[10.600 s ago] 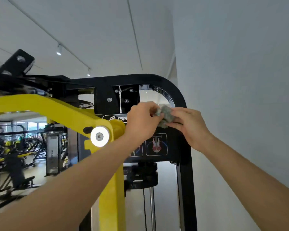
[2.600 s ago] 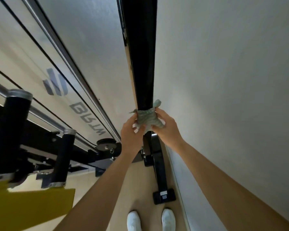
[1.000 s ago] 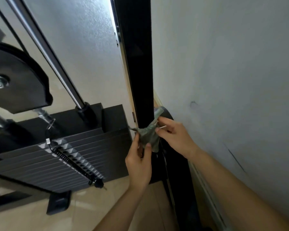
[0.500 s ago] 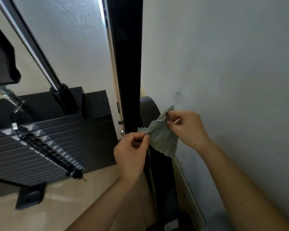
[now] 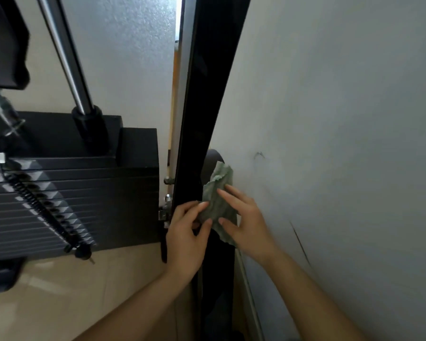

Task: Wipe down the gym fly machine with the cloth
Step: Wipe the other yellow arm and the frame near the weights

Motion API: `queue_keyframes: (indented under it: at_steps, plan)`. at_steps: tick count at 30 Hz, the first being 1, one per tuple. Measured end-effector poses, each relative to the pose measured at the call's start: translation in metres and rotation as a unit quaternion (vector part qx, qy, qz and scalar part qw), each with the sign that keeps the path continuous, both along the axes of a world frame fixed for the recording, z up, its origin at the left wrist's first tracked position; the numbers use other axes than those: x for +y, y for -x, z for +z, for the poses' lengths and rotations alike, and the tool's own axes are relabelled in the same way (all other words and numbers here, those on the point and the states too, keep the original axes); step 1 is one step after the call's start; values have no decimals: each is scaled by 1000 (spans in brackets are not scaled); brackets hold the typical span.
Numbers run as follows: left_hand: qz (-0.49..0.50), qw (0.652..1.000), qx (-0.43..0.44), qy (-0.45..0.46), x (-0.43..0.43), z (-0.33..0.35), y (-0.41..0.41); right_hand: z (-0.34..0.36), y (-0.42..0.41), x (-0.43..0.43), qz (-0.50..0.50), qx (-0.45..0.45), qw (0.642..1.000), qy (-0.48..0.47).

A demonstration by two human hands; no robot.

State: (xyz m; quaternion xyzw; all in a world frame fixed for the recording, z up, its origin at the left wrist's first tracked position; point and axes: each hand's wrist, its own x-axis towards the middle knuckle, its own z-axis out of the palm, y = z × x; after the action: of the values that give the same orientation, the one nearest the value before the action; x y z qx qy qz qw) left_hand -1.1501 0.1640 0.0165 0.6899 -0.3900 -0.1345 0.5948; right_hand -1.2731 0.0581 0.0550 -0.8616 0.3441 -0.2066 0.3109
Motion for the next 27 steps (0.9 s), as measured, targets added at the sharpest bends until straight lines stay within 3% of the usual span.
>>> queue_keyframes:
  at_steps: [6, 14, 19, 27]
  plan:
    - [14, 1000, 20, 8, -6, -2, 1, 2, -24, -16, -5, -37, 999, -30]
    - [11, 997, 70, 7, -10, 5, -7, 17, -55, -55, 36, 68, 996, -42]
    - [15, 1000, 23, -13, -17, 11, -16, 43, -70, -79, 82, 141, 982, -91]
    - [37, 999, 7, -33, -11, 6, -14, 6, -25, -30, 39, 5, 997, -61]
